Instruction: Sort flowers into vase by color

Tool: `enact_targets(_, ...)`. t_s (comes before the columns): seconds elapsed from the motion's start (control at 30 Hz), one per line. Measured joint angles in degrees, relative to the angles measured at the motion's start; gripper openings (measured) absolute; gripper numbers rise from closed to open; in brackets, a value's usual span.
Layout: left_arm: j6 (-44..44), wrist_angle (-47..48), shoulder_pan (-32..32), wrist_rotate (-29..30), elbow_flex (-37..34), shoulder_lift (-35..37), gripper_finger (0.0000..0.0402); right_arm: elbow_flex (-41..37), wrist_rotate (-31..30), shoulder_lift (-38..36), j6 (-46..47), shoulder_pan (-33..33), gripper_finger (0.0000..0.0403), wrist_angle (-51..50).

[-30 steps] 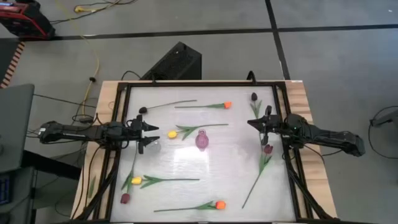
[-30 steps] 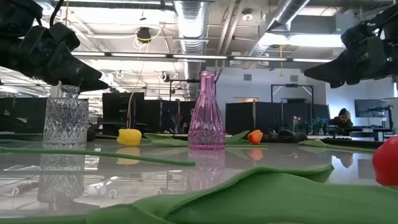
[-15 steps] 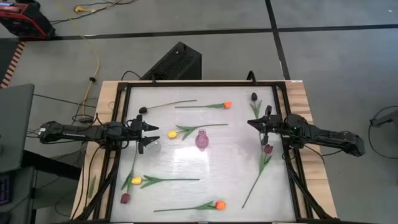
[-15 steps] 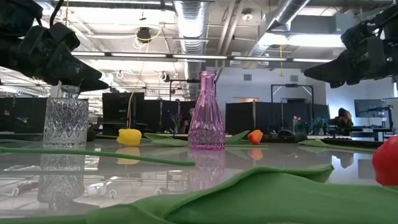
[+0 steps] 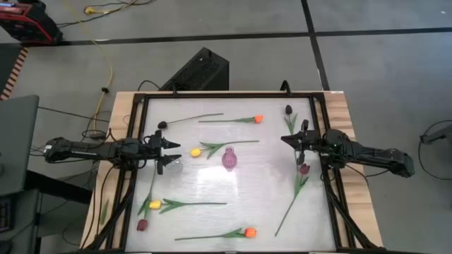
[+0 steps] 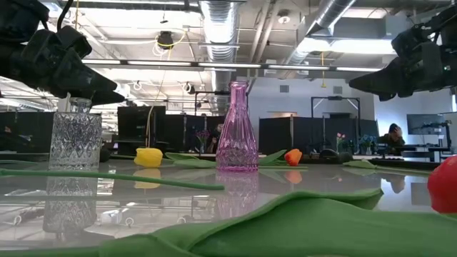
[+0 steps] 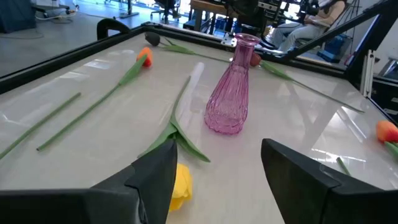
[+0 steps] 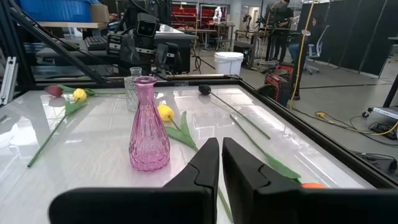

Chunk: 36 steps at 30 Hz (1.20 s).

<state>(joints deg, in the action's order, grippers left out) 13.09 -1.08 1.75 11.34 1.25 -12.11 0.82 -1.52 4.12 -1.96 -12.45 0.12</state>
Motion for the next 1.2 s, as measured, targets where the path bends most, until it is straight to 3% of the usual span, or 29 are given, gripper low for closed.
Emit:
enact_targets(0.87, 0.36, 0.07, 0.01, -0.53, 0.0, 0.01, 0.0222, 0.0, -0.03, -0.01, -0.02, -0.01, 0.005, 0.34)
enact_targets(1.03, 11.15, -0.08, 0.0, 0.01, -0.01, 0.0, 0.0222, -0.04, -1.77, 0.0, 2.72, -0.49, 0.005, 3.28)
enact_targets(1.2, 17.68, -1.44, -0.08, 5.21, -0.01, 0.01, 0.0222, -0.04, -1.7, 0.0, 6.33, -0.39, 0.005, 3.02)
